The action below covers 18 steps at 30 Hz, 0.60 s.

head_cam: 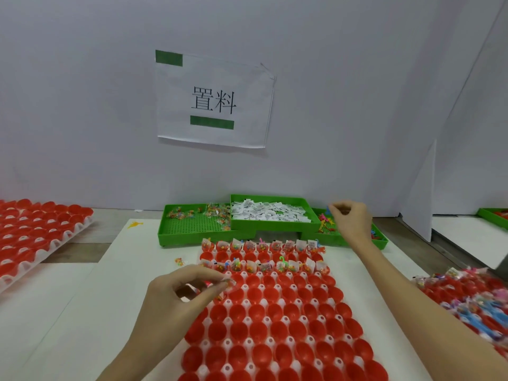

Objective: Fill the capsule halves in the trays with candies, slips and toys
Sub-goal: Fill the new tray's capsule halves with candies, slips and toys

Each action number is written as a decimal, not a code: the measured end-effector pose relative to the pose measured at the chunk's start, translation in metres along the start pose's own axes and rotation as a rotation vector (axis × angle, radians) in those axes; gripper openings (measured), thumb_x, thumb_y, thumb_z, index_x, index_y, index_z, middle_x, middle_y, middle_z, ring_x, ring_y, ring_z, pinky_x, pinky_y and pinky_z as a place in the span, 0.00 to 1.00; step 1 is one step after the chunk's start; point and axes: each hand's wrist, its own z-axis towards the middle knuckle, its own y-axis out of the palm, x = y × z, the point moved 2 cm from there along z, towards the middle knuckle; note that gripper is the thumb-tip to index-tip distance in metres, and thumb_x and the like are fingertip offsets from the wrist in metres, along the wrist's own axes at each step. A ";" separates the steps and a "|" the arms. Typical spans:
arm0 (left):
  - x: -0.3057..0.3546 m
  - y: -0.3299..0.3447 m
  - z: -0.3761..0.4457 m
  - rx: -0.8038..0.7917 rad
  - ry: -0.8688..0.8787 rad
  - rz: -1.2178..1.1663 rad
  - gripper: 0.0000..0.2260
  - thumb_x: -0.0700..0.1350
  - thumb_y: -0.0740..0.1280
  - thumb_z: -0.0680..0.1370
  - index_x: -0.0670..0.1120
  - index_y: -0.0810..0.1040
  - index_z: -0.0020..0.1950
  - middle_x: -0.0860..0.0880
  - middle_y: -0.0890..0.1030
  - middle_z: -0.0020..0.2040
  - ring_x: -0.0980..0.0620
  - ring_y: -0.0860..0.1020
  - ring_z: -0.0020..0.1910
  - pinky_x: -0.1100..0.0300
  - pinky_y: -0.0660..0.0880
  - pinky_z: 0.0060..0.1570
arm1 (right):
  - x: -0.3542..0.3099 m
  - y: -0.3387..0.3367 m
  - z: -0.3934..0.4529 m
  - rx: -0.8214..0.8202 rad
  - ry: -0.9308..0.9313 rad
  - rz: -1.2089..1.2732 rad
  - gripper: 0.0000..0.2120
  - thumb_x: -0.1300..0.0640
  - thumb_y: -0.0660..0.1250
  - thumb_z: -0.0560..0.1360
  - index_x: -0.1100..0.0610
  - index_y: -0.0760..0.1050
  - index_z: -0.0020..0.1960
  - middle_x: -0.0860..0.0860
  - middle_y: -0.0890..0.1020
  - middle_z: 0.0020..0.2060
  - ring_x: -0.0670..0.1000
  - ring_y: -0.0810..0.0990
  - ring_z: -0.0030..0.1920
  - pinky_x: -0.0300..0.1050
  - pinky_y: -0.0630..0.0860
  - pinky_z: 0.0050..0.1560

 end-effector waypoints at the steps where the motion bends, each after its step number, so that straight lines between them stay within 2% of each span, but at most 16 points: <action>1: 0.000 0.000 0.000 -0.012 0.012 0.007 0.06 0.52 0.77 0.68 0.57 0.89 0.44 0.51 0.87 0.44 0.49 0.82 0.38 0.55 0.79 0.37 | -0.010 -0.003 -0.008 -0.013 0.029 0.109 0.07 0.58 0.73 0.78 0.61 0.86 0.52 0.56 0.87 0.46 0.51 0.84 0.45 0.43 0.77 0.49; 3: 0.002 0.000 0.000 -0.033 0.033 0.013 0.05 0.51 0.77 0.69 0.57 0.89 0.44 0.51 0.87 0.45 0.49 0.82 0.40 0.59 0.78 0.38 | -0.033 -0.009 -0.033 -0.110 0.077 0.333 0.06 0.58 0.73 0.78 0.59 0.86 0.51 0.54 0.87 0.44 0.50 0.84 0.43 0.40 0.78 0.44; 5: 0.003 0.001 -0.001 -0.034 0.047 0.016 0.05 0.50 0.78 0.69 0.57 0.89 0.45 0.51 0.86 0.46 0.50 0.83 0.41 0.61 0.78 0.38 | -0.059 -0.014 -0.065 -0.293 0.073 0.491 0.05 0.58 0.73 0.77 0.57 0.86 0.51 0.53 0.87 0.43 0.52 0.85 0.44 0.39 0.80 0.43; 8: 0.004 0.000 -0.001 -0.024 0.046 0.017 0.05 0.48 0.78 0.70 0.56 0.89 0.45 0.50 0.86 0.46 0.50 0.83 0.42 0.61 0.78 0.38 | -0.090 -0.019 -0.119 -0.593 0.008 0.562 0.06 0.56 0.73 0.77 0.54 0.86 0.52 0.51 0.88 0.44 0.51 0.86 0.47 0.39 0.82 0.48; 10: 0.006 0.000 -0.001 -0.020 0.052 0.012 0.06 0.48 0.78 0.70 0.57 0.89 0.45 0.51 0.86 0.45 0.50 0.83 0.42 0.62 0.78 0.38 | -0.106 -0.017 -0.151 -0.717 -0.069 0.527 0.05 0.54 0.74 0.77 0.52 0.86 0.51 0.49 0.88 0.44 0.49 0.87 0.46 0.38 0.82 0.48; 14: 0.011 0.003 -0.003 -0.050 0.063 0.005 0.06 0.52 0.77 0.70 0.57 0.88 0.46 0.51 0.86 0.44 0.51 0.83 0.42 0.63 0.78 0.39 | -0.123 -0.007 -0.190 -0.771 -0.200 0.454 0.04 0.57 0.73 0.78 0.50 0.87 0.49 0.48 0.87 0.40 0.47 0.87 0.42 0.38 0.81 0.45; 18: 0.010 0.005 -0.004 -0.059 0.039 0.000 0.06 0.50 0.78 0.71 0.53 0.87 0.47 0.51 0.86 0.43 0.51 0.83 0.41 0.65 0.78 0.40 | -0.121 -0.008 -0.198 -0.769 -0.230 0.438 0.05 0.57 0.73 0.78 0.49 0.87 0.48 0.47 0.87 0.38 0.47 0.86 0.40 0.36 0.79 0.43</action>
